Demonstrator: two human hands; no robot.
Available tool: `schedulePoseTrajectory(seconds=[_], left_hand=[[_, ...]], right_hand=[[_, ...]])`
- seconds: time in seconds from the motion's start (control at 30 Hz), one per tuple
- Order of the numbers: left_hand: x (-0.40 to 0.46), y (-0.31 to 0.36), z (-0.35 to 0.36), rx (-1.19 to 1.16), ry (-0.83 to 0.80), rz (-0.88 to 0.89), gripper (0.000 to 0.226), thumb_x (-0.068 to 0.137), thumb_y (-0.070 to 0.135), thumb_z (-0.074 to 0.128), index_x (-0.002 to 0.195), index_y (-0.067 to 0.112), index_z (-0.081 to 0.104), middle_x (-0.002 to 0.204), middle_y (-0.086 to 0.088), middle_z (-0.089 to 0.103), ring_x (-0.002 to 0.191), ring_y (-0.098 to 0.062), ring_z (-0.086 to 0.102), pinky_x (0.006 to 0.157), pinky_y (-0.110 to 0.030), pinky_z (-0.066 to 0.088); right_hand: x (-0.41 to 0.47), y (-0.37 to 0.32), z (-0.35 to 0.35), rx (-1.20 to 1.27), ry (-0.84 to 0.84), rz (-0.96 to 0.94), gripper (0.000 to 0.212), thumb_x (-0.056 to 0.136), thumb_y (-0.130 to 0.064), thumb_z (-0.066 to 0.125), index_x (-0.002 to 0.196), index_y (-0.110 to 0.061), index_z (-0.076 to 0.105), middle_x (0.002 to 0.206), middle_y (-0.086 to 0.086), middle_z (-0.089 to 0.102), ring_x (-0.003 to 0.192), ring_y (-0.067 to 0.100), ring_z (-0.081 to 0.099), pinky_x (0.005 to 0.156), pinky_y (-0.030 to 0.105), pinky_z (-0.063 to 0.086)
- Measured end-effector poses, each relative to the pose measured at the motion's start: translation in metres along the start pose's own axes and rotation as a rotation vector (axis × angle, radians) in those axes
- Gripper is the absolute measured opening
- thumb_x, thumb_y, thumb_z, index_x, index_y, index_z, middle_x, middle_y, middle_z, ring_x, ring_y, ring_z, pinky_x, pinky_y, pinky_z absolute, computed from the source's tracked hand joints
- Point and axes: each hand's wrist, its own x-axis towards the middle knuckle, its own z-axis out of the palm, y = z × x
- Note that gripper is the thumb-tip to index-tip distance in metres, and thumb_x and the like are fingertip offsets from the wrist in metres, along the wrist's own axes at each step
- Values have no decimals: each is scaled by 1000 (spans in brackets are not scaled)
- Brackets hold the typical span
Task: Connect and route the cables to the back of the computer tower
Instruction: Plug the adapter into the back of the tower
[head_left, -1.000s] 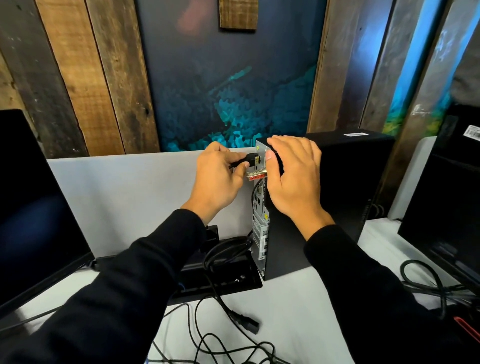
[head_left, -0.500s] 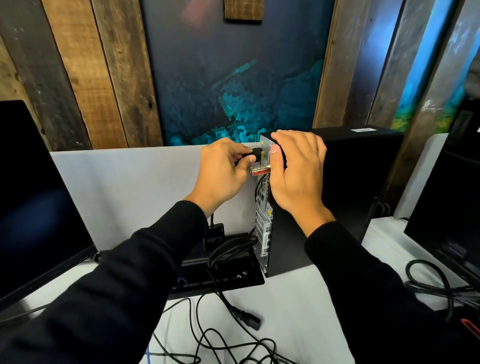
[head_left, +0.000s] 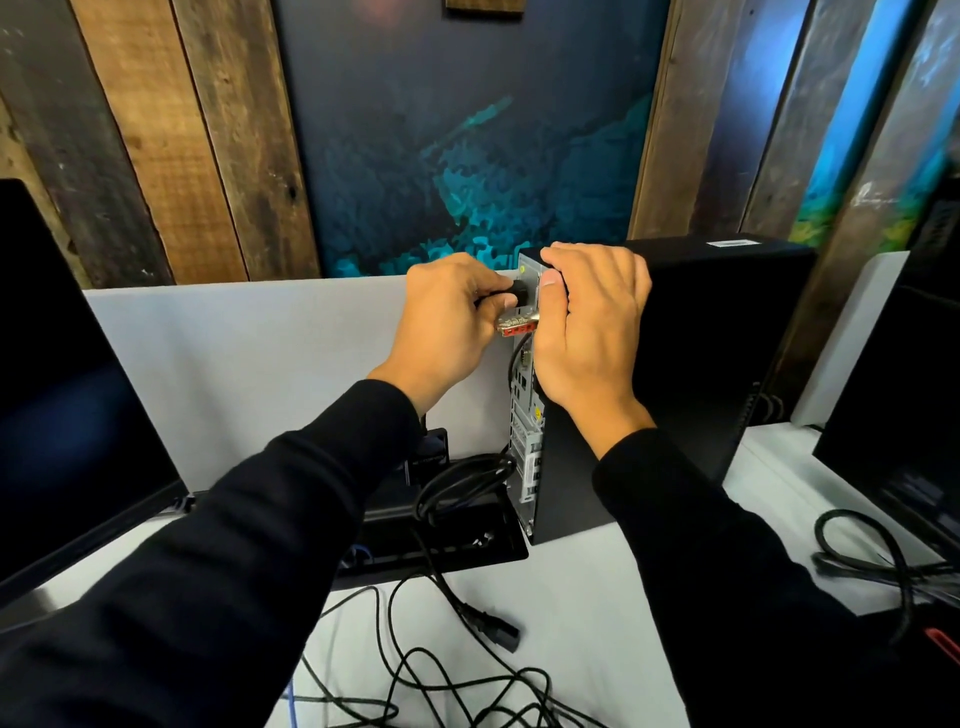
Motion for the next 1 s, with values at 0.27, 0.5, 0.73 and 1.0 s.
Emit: schedulePoseTrajectory(seconds=[0.27,0.5,0.73,1.0], left_hand=[[-40,3,-20,18,8,-114,29,97,33,64,123,26,74,101,2,79,79,-14,73,82,-30,58],[-149,-4,-41,-175,-181,-500,93,68,55,89,143,32,38,111,8,66,94,-6,64,81,-17,49],[-187,-40,-9,-410,-594,-818,24,73,36,83,91,23,75,86,4,75,81,-10,70,91,-44,57],[-189,-47,12,-828,-406,-1119,12,97,-7,60,101,0,69,87,-12,67,75,-24,66,71,-21,59]], right_hand=[[-3,5,-11,-2,-81,-42,30,104,-21,47,119,-9,70,122,6,68,117,29,58,116,46,30],[-56,-21,-28,155,-89,21,42,96,-9,61,137,-1,59,145,21,49,138,35,44,117,41,35],[-143,-30,-34,276,-324,202,18,94,-6,58,109,-8,68,104,-3,53,79,4,50,72,20,47],[-178,-13,-24,13,-855,375,15,95,-32,59,93,-19,66,98,-1,56,82,24,61,76,40,55]])
